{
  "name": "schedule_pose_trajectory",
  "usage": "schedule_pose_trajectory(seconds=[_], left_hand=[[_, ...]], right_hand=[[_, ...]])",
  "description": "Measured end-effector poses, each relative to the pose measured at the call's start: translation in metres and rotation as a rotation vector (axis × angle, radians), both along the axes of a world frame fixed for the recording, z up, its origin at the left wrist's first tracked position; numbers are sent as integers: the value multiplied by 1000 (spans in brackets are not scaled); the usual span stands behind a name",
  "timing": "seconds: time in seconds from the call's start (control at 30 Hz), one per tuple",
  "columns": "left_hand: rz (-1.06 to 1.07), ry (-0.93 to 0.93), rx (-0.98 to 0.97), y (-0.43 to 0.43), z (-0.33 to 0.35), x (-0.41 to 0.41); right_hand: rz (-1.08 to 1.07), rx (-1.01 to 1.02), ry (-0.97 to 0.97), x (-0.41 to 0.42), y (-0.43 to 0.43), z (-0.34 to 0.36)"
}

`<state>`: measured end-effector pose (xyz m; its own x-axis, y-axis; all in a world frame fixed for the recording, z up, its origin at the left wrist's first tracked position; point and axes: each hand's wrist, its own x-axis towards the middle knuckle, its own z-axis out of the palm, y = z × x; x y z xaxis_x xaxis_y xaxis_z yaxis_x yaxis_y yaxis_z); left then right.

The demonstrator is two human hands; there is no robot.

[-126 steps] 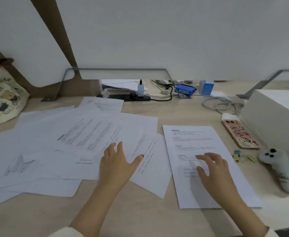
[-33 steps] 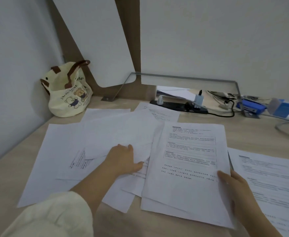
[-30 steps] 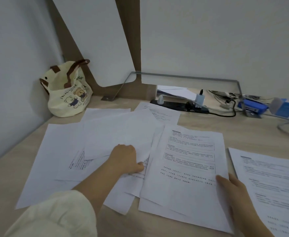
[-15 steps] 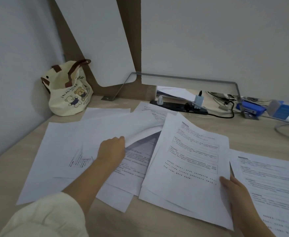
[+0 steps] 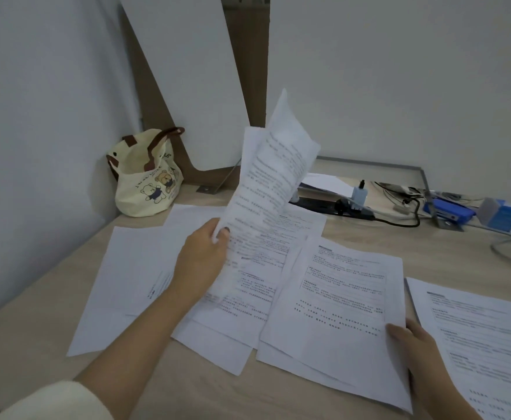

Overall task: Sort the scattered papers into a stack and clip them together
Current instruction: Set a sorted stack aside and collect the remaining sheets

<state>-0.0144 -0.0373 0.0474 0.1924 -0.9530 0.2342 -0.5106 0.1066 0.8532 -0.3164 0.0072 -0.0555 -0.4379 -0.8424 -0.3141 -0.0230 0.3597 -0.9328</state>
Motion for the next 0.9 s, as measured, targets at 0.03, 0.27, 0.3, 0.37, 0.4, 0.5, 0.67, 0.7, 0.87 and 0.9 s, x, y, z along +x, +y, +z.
schedule_pose_trajectory(seconds=[0.03, 0.27, 0.3, 0.37, 0.4, 0.5, 0.67, 0.7, 0.87, 0.9], left_hand=[[-33, 155, -4, 5, 9, -4], [-96, 718, 101, 28, 27, -18], [-81, 744, 124, 30, 22, -17], [-54, 762, 170, 32, 9, -17], [-43, 763, 195, 33, 1, -16], [-1, 784, 272, 37, -23, -14], [78, 729, 420, 47, -65, -1], [79, 724, 453, 48, -71, 3], [-1, 677, 562, 49, -89, 9], [-26, 688, 572, 48, -90, 7]], right_hand=[[-1, 5, 4, 1, 0, 0], [10, 37, 21, 2, 1, 4], [5, 38, 19, 2, 2, 5], [7, 37, 17, 3, 2, 6], [16, 27, 21, 4, 3, 7], [52, -38, 36, 7, 6, 9], [95, -85, 10, 3, 7, 8], [89, -80, 18, 1, 6, 5], [119, -46, 37, 1, 5, 5], [119, -45, 33, 0, 4, 4]])
